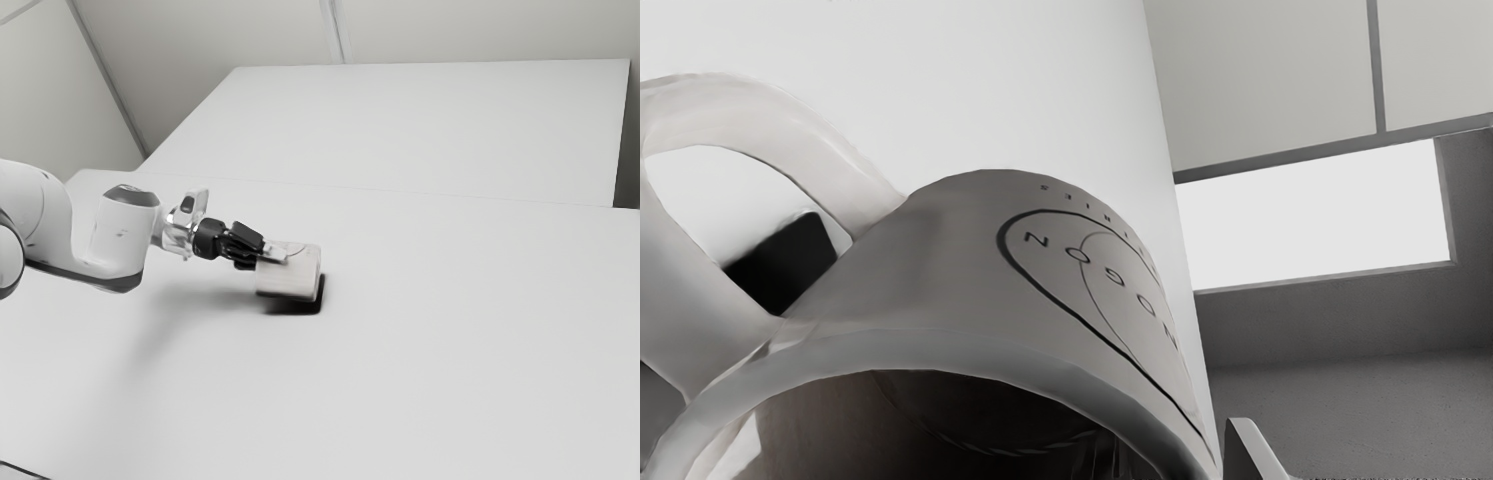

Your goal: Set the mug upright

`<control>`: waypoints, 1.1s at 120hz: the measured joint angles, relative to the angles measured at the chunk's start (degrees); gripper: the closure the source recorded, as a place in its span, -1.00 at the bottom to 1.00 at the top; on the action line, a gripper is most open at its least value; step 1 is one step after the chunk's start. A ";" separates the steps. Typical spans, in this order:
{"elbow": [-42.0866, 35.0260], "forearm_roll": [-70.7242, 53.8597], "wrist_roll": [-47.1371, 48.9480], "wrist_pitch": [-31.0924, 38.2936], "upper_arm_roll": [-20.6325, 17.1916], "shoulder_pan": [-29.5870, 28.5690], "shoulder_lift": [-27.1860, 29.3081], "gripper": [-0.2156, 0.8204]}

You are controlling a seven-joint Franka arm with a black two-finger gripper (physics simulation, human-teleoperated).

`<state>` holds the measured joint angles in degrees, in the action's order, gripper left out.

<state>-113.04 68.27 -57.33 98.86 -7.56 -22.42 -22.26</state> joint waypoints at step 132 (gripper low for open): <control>-16.66 -52.93 -0.83 34.31 -8.59 8.99 24.11 0.92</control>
<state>-129.70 15.35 -58.16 133.17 -16.14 -13.43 1.85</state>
